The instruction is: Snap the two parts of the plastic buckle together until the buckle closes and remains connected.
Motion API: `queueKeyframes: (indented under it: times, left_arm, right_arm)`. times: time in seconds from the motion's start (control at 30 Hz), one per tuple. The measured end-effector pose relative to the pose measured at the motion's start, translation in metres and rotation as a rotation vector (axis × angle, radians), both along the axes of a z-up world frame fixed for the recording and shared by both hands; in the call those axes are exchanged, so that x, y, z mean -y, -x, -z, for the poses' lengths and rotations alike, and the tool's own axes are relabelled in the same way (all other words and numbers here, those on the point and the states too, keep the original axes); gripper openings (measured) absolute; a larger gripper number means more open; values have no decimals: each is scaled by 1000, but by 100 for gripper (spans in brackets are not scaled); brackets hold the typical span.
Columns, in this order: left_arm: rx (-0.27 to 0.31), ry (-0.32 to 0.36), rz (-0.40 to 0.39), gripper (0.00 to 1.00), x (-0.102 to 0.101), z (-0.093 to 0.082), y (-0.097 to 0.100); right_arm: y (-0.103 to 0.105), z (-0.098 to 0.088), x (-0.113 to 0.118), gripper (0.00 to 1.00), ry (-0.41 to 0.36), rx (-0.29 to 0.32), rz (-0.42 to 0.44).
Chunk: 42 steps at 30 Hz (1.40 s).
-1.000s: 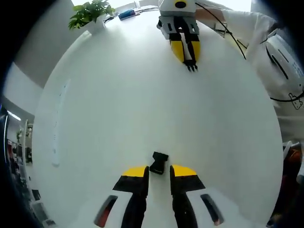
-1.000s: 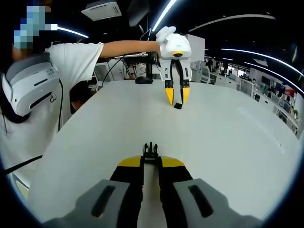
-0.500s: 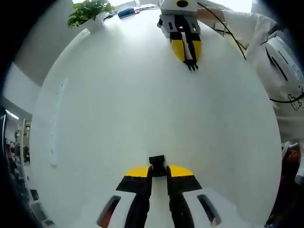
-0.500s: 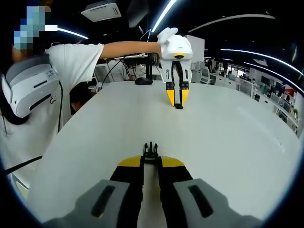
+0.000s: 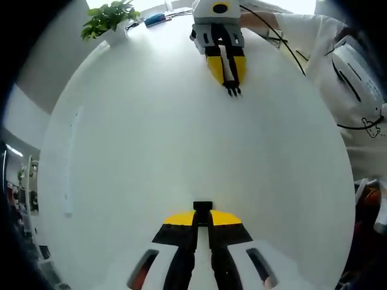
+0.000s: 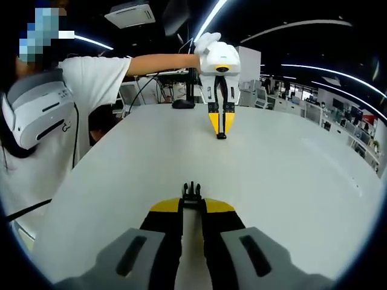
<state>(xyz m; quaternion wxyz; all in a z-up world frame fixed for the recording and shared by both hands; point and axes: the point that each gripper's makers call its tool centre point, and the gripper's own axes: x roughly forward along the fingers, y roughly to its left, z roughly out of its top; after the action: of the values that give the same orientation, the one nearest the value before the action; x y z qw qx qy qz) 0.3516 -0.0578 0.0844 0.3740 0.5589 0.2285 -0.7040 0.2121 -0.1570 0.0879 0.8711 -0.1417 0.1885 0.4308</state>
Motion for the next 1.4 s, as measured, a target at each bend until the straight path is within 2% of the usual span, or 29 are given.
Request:
queueKeyframes:
  times: [0.23,0.3,0.47,0.53,0.6,0.77,0.97,1.27,1.4]
  left_arm:
    - [-1,0,-4,5,-3,-1,9]
    - [21,-5,-37,5,-4,-1,9]
    - [37,-28,-42,5,-6,-2,18]
    - [54,-32,-70,5,-5,-2,20]
    - [57,-40,-59,5,-6,-2,24]
    - [36,-45,-112,5,-3,-4,35]
    - [31,-60,-117,5,-4,-3,40]
    - [-68,-71,-150,5,1,-5,63]
    - [-45,-83,-154,5,2,0,68]
  right_arm:
    - [2,0,-1,11,0,1,2]
    - [2,0,0,11,1,1,4]
    - [1,-1,-1,11,12,1,3]
    - [0,-1,-2,11,14,2,3]
    - [-1,-1,-2,11,13,2,5]
    - [-4,-2,-2,11,35,8,2]
    - [-7,1,-3,11,42,3,-5]
    - [-16,2,-4,11,58,-9,-20]
    - [-20,1,-2,11,53,-9,-18]
